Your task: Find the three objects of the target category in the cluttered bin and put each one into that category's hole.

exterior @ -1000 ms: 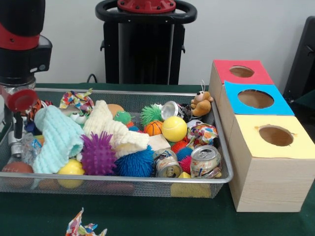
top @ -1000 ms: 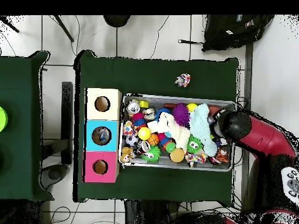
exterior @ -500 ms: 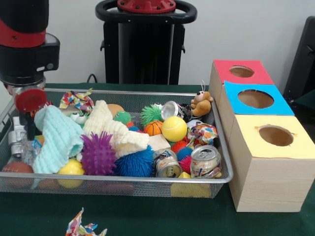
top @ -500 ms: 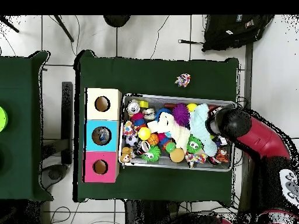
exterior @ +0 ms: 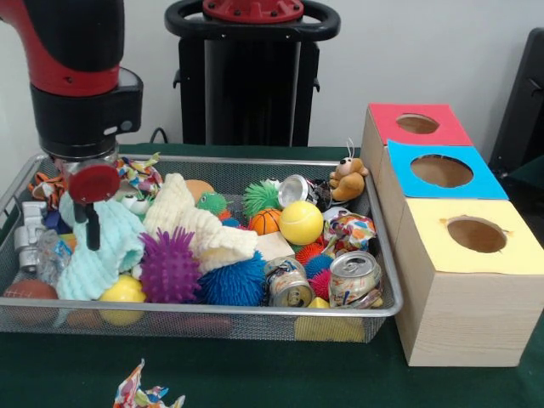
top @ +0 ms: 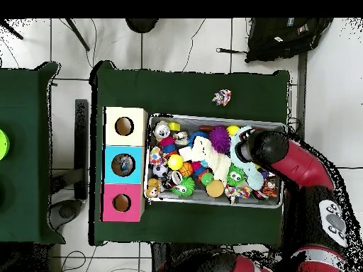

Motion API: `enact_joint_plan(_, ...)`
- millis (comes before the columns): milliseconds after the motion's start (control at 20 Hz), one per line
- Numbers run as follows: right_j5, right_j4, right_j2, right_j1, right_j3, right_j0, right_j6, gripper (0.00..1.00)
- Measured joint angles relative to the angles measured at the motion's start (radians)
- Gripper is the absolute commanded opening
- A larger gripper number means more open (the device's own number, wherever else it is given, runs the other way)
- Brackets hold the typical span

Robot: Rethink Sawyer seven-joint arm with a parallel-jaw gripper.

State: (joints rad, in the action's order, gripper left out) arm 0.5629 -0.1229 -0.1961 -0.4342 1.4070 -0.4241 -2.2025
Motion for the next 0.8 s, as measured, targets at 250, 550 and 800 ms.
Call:
enact_joint_plan(250, 0.0, -0.035, -0.029, 0.028, 0.0, 0.033, -0.03, 1.0)
enact_joint_plan(550, -0.015, -0.035, -0.044, 0.064, -0.001, 0.031, -0.03, 1.0)
enact_joint_plan(800, -0.018, -0.025, -0.048, 0.081, -0.003, 0.019, -0.03, 1.0)
